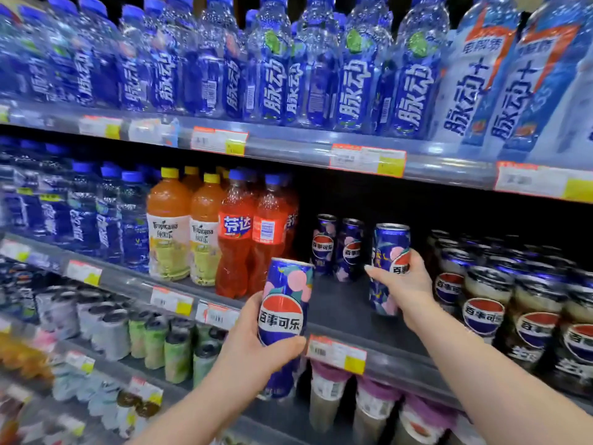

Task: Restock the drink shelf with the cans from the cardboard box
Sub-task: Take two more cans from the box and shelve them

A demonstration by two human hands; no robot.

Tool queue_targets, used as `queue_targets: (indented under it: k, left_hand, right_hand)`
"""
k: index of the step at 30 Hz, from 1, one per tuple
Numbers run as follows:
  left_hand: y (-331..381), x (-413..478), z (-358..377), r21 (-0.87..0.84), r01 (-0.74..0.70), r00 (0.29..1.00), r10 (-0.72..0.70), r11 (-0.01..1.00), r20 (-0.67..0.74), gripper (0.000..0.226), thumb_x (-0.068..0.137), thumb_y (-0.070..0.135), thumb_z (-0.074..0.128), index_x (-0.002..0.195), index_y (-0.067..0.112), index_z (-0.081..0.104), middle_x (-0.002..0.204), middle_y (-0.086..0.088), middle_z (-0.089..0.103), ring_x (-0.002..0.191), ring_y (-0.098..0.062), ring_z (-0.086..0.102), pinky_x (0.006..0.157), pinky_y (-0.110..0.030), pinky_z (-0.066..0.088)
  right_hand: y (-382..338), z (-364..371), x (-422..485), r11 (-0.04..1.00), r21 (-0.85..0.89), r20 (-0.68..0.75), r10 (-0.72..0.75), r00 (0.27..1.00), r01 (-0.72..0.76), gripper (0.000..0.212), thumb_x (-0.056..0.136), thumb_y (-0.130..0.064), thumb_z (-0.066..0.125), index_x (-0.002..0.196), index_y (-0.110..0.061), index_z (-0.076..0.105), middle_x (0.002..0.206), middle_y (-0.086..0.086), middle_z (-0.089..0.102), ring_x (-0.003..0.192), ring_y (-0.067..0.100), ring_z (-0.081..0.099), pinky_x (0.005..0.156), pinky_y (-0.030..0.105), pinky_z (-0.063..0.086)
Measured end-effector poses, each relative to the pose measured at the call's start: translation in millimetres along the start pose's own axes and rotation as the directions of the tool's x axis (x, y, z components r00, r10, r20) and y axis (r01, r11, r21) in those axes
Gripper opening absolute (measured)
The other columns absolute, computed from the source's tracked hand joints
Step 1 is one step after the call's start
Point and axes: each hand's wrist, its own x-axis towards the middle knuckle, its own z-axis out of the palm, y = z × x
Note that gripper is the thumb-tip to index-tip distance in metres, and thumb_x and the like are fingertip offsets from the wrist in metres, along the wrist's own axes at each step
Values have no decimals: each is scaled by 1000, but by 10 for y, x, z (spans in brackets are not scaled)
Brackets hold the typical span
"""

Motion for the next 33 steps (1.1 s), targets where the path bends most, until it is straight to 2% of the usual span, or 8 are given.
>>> queue_targets:
  k: [11,18,21,25,27,30,31,33]
  left_hand:
    - [34,553,-152,58,-79,996,77,995,39,65,54,18,74,108,41,45,95,34,67,86,8,66,65,-6,48]
    - [-29,810,38,55,-68,991,61,996,116,70,44,37,76,104,52,45,101,31,66,94,6,65,73,-16,51]
    - [-36,899,130,45,-61,987,53,997,153,65,50,30,77,100,56,45,100,34,65,93,8,64,78,-19,48]
    - [-43,995,222,11,-54,984,51,998,169,65,49,28,77,100,52,45,98,37,64,91,11,63,71,-13,50]
    - [-50,1036,258,-5,-53,984,53,999,172,62,53,20,75,100,49,46,94,36,65,88,11,64,65,-9,50]
    - [-65,1107,286,-16,-37,984,39,999,173,62,55,16,73,100,48,46,93,30,68,87,6,66,65,-11,51]
    - [-69,1131,289,-16,-31,984,33,999,174,62,56,17,73,101,49,46,94,29,68,88,5,66,66,-12,51]
    - [-74,1186,301,-13,-34,983,36,999,179,63,57,19,74,103,52,45,97,26,68,90,5,66,68,-14,51]
  right_hand:
    - [400,482,926,992,-86,-115,84,990,-94,59,66,-5,81,116,-2,49,113,20,63,102,32,61,82,34,44]
    - [583,476,1045,974,-194,-46,109,993,-116,65,66,-3,79,117,-7,39,115,17,57,99,27,56,81,31,43]
    - [645,434,1003,959,-249,22,143,989,-133,75,69,4,70,133,-9,33,111,11,57,94,20,50,80,26,39]
    - [691,381,1050,935,-326,32,159,987,-140,70,67,-2,75,128,-9,40,115,12,62,102,24,57,81,24,40]
    - [696,388,1079,935,-314,32,181,983,-162,69,67,-2,75,127,-9,41,116,13,62,98,22,57,75,20,41]
    - [721,416,1118,932,-315,38,198,979,-177,67,72,3,71,130,-8,38,107,8,56,93,18,50,46,4,39]
    - [717,428,1115,933,-314,38,197,980,-175,69,72,4,72,131,-8,37,108,6,54,95,18,50,45,1,39]
    - [727,436,1112,931,-317,8,195,981,-182,86,64,-1,78,137,-10,31,125,10,53,109,24,53,74,11,49]
